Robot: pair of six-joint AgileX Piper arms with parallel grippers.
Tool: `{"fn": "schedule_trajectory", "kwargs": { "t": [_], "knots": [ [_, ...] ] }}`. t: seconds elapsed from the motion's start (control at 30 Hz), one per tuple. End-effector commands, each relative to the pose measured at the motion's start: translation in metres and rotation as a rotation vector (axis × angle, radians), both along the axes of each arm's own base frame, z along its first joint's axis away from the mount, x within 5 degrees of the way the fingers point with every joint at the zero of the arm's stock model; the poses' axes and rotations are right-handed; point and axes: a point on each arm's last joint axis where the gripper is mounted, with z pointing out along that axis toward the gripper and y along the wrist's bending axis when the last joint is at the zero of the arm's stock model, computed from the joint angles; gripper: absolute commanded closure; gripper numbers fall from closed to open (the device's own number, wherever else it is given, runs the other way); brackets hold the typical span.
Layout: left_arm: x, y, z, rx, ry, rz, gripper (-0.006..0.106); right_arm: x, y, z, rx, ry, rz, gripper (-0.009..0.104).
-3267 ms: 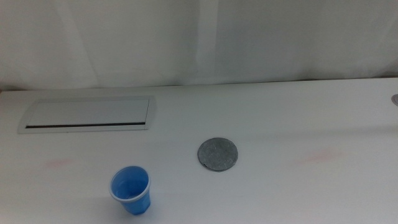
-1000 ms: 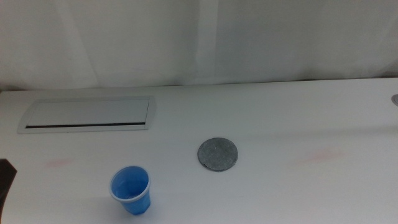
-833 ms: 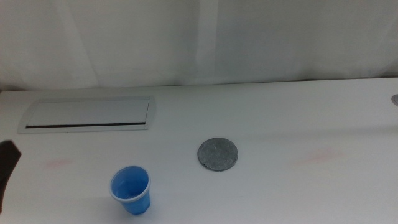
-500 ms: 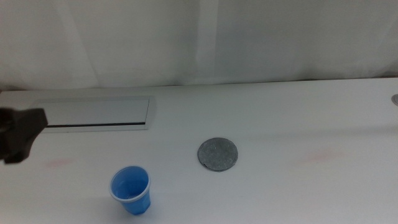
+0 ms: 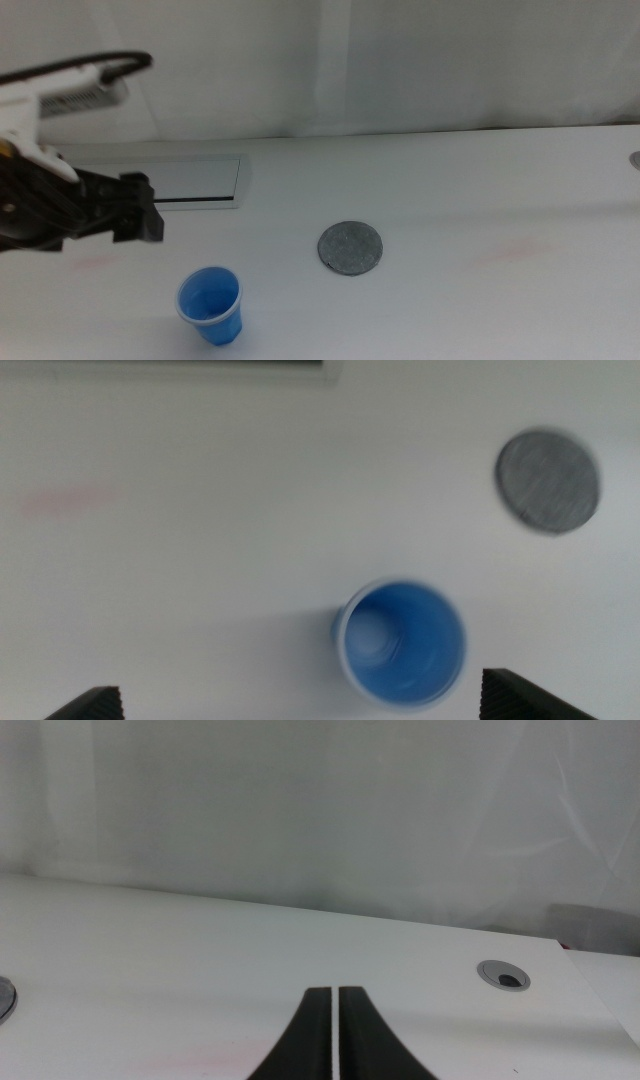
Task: Place an empty cup on a cup mat.
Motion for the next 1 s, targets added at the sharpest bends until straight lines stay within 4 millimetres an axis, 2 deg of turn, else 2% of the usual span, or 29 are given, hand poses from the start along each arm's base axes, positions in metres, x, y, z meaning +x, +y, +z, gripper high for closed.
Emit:
{"fn": "schedule_trajectory", "kwargs": {
  "t": [0.0, 0.17, 0.4, 0.6, 0.77, 0.97],
  "knots": [
    [0.009, -0.006, -0.014, 0.014, 0.094, -0.005, 0.011, 0.000, 0.000, -0.001, -0.007, 0.000, -0.001, 0.098],
    [0.016, -0.026, -0.035, 0.038, 0.183, -0.032, 0.011, 0.000, 0.000, -0.001, -0.007, 0.000, -0.001, 0.098],
    [0.022, -0.049, -0.057, 0.110, 0.215, -0.036, 0.011, 0.000, 0.000, -0.001, -0.007, 0.000, -0.001, 0.098],
    [0.029, -0.053, -0.073, 0.120, 0.239, -0.011, 0.011, 0.000, 0.000, -0.001, -0.007, 0.000, -0.001, 0.098],
    [0.028, -0.052, -0.091, 0.107, 0.234, 0.018, 0.011, 0.000, 0.000, -0.001, -0.007, 0.000, -0.001, 0.098],
    [0.032, -0.051, -0.102, 0.115, 0.235, 0.054, 0.011, 0.000, 0.000, -0.001, -0.007, 0.000, -0.001, 0.098]
  ]
}}
